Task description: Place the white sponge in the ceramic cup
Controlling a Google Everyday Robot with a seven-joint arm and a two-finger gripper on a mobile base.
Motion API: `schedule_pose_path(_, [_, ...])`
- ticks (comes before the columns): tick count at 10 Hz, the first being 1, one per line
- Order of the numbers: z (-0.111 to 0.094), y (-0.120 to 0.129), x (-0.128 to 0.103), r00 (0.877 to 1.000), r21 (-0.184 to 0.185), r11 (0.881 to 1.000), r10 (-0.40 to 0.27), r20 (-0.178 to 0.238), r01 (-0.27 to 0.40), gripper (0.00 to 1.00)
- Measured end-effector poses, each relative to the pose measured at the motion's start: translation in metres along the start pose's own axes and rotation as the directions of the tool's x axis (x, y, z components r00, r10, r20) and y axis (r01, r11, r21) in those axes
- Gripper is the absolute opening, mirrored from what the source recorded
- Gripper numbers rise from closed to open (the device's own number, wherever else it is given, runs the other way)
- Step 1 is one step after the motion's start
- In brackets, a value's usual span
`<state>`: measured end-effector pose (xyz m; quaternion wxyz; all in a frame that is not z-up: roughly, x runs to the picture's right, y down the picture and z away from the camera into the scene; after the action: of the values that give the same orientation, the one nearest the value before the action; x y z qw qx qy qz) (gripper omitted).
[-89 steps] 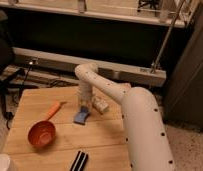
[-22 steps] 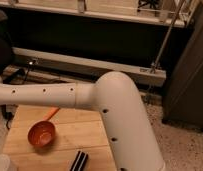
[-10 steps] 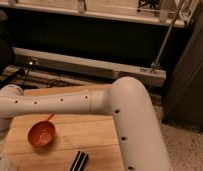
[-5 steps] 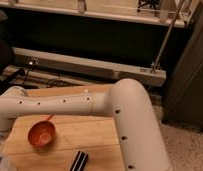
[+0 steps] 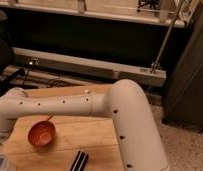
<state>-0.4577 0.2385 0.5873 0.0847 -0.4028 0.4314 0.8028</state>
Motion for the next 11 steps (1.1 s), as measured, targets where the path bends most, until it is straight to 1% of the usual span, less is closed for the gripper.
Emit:
schedule_pose_path(5, [-0.001, 0.004, -0.008, 1.000, -0.002, 1.000, 0.008, -0.013, -0.008, 0.00])
schedule_pose_path(8, [0.003, 0.006, -0.014, 1.000, -0.003, 1.000, 0.004, -0.009, -0.004, 0.00])
schedule_pose_path(11, [0.012, 0.007, -0.017, 1.000, -0.007, 1.000, -0.010, -0.005, 0.010, 0.00])
